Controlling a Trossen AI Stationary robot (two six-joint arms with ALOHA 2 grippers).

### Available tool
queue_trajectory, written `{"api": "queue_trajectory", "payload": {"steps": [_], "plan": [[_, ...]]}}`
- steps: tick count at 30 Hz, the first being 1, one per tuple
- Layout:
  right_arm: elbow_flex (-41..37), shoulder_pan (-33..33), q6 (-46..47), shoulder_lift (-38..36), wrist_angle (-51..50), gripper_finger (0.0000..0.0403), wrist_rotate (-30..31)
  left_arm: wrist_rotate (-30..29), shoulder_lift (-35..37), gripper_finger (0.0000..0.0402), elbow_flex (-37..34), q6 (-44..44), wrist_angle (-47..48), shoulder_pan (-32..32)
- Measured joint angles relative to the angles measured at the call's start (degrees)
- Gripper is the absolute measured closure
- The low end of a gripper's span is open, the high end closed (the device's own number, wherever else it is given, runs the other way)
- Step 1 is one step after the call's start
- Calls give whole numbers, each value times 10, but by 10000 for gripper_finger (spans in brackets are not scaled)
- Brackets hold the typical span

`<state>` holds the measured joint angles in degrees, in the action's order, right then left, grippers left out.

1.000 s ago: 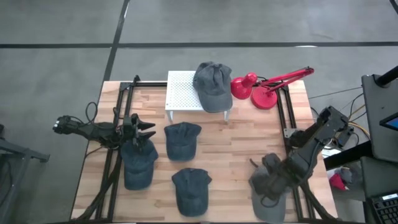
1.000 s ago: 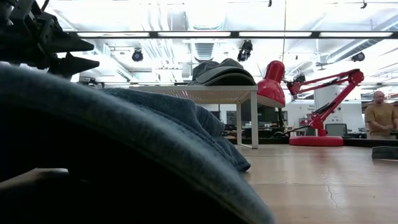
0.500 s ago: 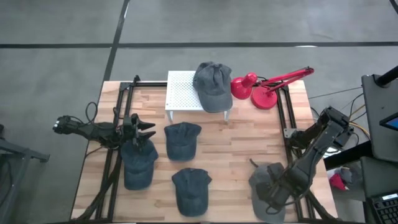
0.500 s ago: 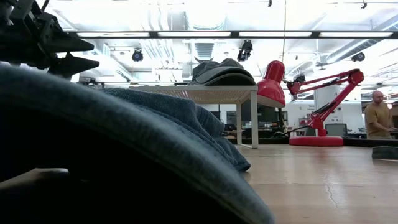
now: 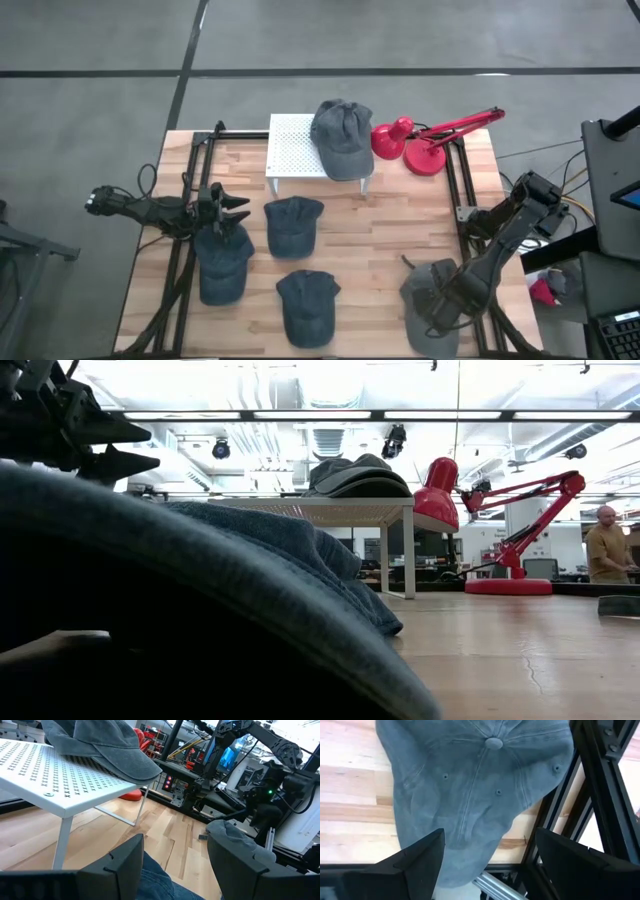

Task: Pick & Place hat
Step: Stack the gray cap on the gray caps on the shelf

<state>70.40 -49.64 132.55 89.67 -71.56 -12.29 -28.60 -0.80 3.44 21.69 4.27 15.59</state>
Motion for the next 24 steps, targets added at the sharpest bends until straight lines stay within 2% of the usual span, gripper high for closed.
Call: {"api": "queue_trajectory", "payload": {"steps": [4, 8, 16, 24], "plan": [[-19, 0, 6, 0, 15, 101, -4, 0, 0, 179, 0, 0, 0, 0], [-49, 4, 6, 0, 60, 98, -29, 0, 0, 179, 0, 0, 0, 0], [-118, 4, 10, 0, 152, 88, -32, 0, 0, 179, 0, 0, 0, 0], [-167, 17, 10, 0, 169, 85, -32, 0, 0, 179, 0, 0, -3, 0]]}}
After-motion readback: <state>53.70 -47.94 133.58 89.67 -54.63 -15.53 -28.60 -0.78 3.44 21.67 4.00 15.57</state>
